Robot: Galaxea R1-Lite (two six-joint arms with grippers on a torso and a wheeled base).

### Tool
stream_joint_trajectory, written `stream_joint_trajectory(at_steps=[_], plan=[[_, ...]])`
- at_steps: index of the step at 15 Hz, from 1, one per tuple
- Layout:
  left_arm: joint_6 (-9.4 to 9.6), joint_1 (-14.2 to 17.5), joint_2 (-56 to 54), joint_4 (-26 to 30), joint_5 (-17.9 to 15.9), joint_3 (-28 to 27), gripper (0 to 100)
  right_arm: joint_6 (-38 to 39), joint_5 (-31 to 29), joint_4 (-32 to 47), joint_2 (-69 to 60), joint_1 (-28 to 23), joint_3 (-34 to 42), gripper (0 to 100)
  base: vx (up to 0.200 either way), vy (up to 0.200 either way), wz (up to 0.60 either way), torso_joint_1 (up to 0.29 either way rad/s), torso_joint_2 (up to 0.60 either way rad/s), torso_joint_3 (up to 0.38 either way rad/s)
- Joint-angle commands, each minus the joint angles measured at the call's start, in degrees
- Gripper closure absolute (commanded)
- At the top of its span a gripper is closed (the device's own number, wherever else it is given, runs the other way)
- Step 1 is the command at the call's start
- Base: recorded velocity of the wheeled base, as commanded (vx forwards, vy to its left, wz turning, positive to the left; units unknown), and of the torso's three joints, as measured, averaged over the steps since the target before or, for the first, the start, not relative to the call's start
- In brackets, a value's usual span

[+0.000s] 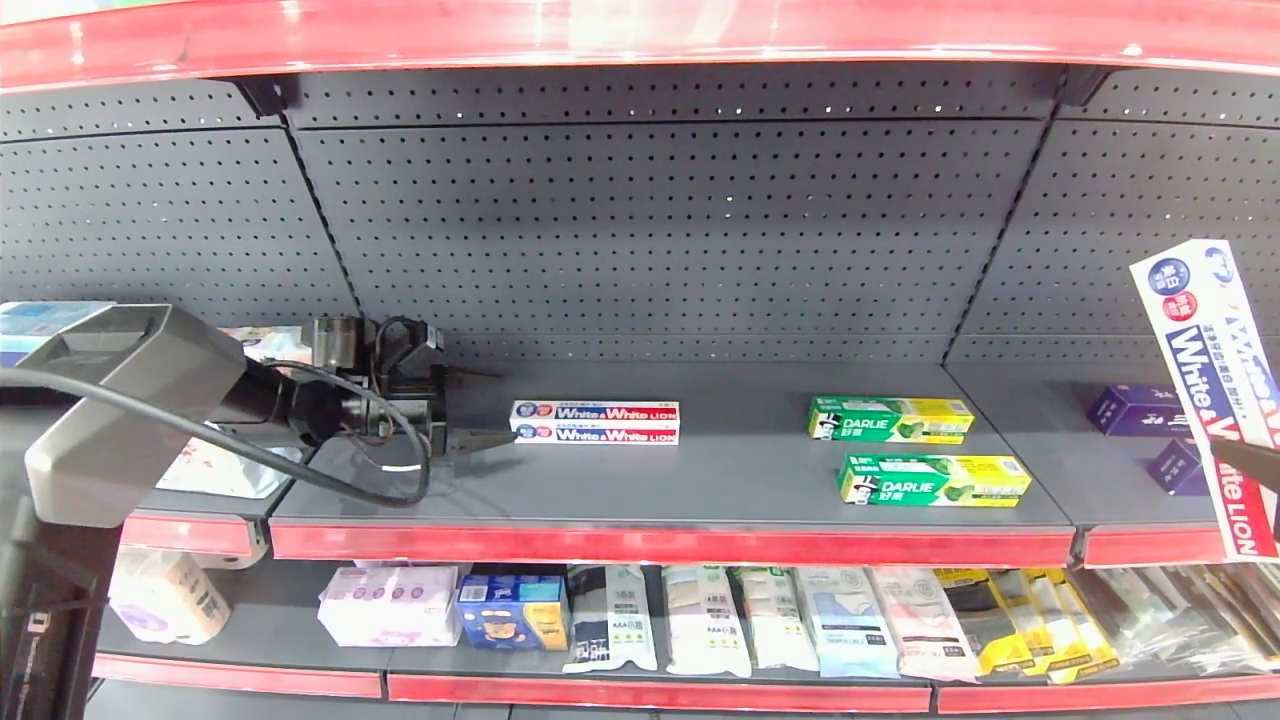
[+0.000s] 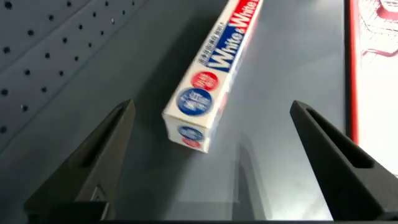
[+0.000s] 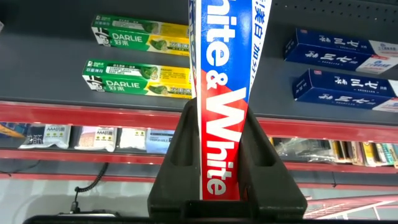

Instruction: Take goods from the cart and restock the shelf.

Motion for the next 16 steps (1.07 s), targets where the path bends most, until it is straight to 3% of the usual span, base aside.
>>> stream_joint_trajectory(at_steps=[1,5,13,16], plan=[[-0.02,-0.8,1.6,0.0,-0.7,-1.4,0,0.0,-0.3,0.0,0.0,0.5,0.0,100,0.0,0.0,0.0,0.0,0.0,0.0],[0.07,-1.1,4.5,-0.2,-0.4,-4.1,0,0.0,-0.8,0.1,0.2,1.8,0.1,100,0.0,0.0,0.0,0.0,0.0,0.0],[-0.37,-1.2,5.6,-0.1,-0.1,-4.7,0,0.0,-1.1,0.1,0.1,1.8,0.2,100,0.0,0.0,0.0,0.0,0.0,0.0],[-0.55,-1.2,7.3,0.0,-0.1,-7.6,0,0.0,-1.2,0.1,0.1,1.9,0.2,100,0.0,0.0,0.0,0.0,0.0,0.0]])
